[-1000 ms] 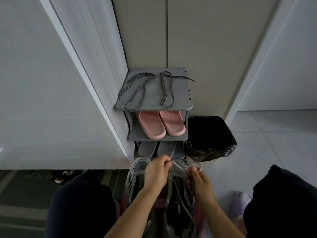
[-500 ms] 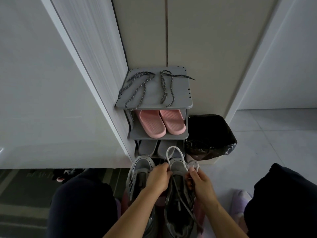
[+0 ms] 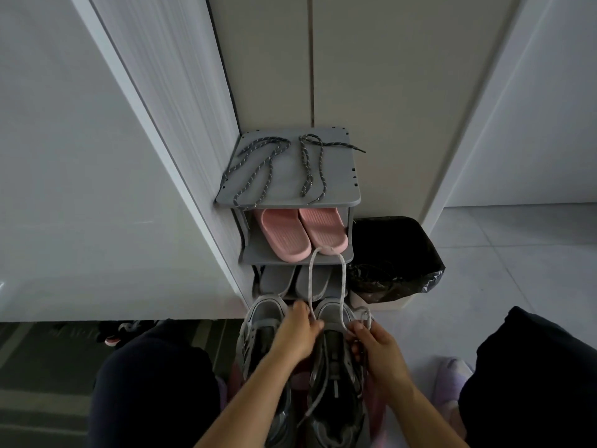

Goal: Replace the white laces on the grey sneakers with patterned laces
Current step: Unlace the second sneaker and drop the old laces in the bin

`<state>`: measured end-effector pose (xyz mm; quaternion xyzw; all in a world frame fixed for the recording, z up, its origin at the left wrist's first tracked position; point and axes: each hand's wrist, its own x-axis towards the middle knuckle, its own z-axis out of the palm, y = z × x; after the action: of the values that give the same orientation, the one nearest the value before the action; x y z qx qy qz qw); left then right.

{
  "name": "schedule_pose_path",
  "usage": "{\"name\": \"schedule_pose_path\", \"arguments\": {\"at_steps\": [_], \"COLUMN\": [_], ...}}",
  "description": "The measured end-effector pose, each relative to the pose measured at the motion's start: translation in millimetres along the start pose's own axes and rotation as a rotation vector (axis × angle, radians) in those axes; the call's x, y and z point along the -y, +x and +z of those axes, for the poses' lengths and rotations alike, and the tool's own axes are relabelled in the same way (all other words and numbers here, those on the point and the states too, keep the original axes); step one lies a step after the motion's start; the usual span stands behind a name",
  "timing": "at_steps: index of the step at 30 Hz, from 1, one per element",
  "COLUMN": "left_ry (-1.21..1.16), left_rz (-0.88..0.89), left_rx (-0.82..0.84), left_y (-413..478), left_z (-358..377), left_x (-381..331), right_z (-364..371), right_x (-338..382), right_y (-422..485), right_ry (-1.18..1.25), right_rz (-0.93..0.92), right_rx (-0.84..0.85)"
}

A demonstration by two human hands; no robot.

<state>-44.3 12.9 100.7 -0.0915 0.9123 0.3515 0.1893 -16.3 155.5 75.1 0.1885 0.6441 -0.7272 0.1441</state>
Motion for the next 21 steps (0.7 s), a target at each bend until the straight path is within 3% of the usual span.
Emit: {"name": "schedule_pose_path", "arguments": {"at_steps": [4,8,15,17,21], "left_ry": [0.014,-0.047,-0.508,-0.523,-0.261], "left_rz": [-0.043,0.093,0.342,0.354,0.101], "left_rx": [-0.057,-0.223,-0.527,-0.500,-0.165], "left_y": [8.4,4.3,-4.2,-2.2,9.9], "left_z": [18.2,13.3,-51.0,-55.1,-19.7], "left_x": [9.7,-0.8,-43.1,-44.3,-10.1], "right_z": [-2.5,-1.9,-0.7,-0.7,-1.1], "right_x": [-2.6,-1.0,-0.5,-0.2,0.3], "right_y": [0.8,0.3,-0.9,-1.0,-1.1], "right_ry": [-0.031,-0.122,-0.172,-0.163,-0.161], "right_rz": [0.000,-0.042,-0.061,-0.062,-0.053], "right_rx": [0.021,0.071,0.075,0.072,0.078]}}
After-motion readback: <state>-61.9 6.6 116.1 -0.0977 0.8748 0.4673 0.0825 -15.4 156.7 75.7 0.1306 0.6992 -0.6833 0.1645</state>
